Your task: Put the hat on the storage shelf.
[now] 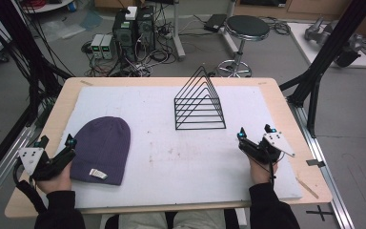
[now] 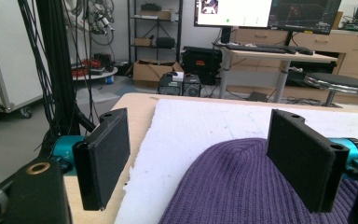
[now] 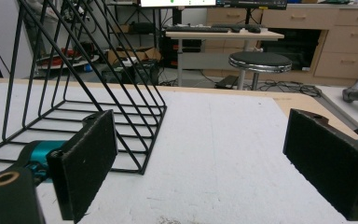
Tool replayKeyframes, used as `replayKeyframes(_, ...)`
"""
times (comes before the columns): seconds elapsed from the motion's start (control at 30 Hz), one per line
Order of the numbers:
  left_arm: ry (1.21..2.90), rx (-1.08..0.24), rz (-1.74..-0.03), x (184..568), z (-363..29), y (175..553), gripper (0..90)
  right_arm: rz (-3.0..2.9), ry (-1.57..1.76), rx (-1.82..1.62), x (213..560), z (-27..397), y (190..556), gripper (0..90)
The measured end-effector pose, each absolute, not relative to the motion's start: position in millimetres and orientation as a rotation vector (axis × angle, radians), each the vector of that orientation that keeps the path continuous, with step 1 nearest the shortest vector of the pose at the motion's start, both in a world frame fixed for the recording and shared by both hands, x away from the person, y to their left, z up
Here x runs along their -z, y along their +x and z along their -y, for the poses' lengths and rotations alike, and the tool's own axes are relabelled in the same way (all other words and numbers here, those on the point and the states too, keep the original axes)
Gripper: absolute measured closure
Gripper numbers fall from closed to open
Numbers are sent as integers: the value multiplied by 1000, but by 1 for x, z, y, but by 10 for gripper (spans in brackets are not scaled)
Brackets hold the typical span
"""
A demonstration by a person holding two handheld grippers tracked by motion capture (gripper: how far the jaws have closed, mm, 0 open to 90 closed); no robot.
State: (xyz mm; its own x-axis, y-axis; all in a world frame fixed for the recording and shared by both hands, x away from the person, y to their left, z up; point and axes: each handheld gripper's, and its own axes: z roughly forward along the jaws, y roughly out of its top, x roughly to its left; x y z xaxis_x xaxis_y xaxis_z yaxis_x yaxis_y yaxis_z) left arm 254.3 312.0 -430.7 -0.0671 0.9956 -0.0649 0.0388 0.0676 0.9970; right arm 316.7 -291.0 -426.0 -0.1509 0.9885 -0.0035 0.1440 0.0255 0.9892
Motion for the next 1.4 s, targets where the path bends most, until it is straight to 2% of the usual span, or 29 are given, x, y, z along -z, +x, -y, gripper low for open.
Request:
replayKeyframes(0.57,1171,-1194,-1288,424,-309,256,218,-1446,1237,-1236,426,290,317,91)
replayKeyframes(0.83,1210,-1208,-1234,412,-306,259,216,-1429,1223,-1236,426,292,317,91)
replayKeyframes(1.4,1344,-1141,-1224,399,-298,277,219,-1431,1248,-1244,426,295,319,91)
